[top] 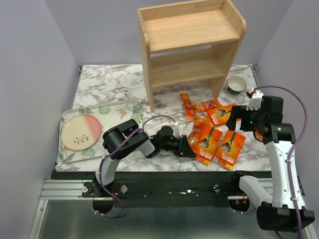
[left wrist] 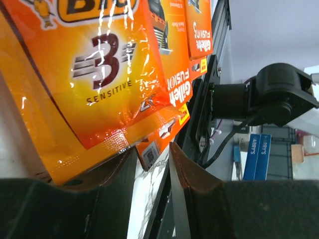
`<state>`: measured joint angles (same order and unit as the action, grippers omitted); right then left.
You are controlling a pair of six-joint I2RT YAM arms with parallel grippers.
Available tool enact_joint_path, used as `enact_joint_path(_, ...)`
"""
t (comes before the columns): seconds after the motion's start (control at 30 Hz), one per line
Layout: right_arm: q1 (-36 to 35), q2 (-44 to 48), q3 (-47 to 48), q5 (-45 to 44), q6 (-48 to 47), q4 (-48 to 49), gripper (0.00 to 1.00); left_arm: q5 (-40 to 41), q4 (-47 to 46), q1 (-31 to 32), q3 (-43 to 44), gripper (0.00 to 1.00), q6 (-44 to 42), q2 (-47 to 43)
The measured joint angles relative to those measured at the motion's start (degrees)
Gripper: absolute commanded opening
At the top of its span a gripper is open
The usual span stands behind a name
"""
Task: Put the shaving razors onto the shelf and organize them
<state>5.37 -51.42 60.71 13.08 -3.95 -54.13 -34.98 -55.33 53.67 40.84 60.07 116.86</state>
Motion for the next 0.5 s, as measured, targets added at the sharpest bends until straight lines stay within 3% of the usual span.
enact_joint_path(0.03, 0.0, 0.0, 0.0, 0.6, 0.6, -0.2, 1.00, 0.5, -0.5, 0.1, 0.0, 0.29, 1.3, 0.3)
enact_joint_path(0.07, 0.0, 0.0, 0.0, 1.1, 1.0, -0.4, 1.00, 0.9, -0.8, 0.2, 0.0, 0.16, 1.7, 0.6)
enact_joint_path(0.1, 0.0, 0.0, 0.0, 1.5, 1.9, -0.6, 1.00, 1.2, -1.2, 0.2, 0.0, 0.12, 2.5, 0.9)
enact_joint_path(0.33, 0.0, -1.4, -1.7, 9.4, 10.8, -2.4, 1.00, -1.3, -5.0, -0.8, 0.1, 0.00, 7.7, 2.2)
enact_joint_path(0.5, 0.0, -0.6, -13.6, 18.4, 17.7, -2.5, 1.00, -4.8, -4.6, -3.8, 2.2, 0.00, 12.6, -2.1)
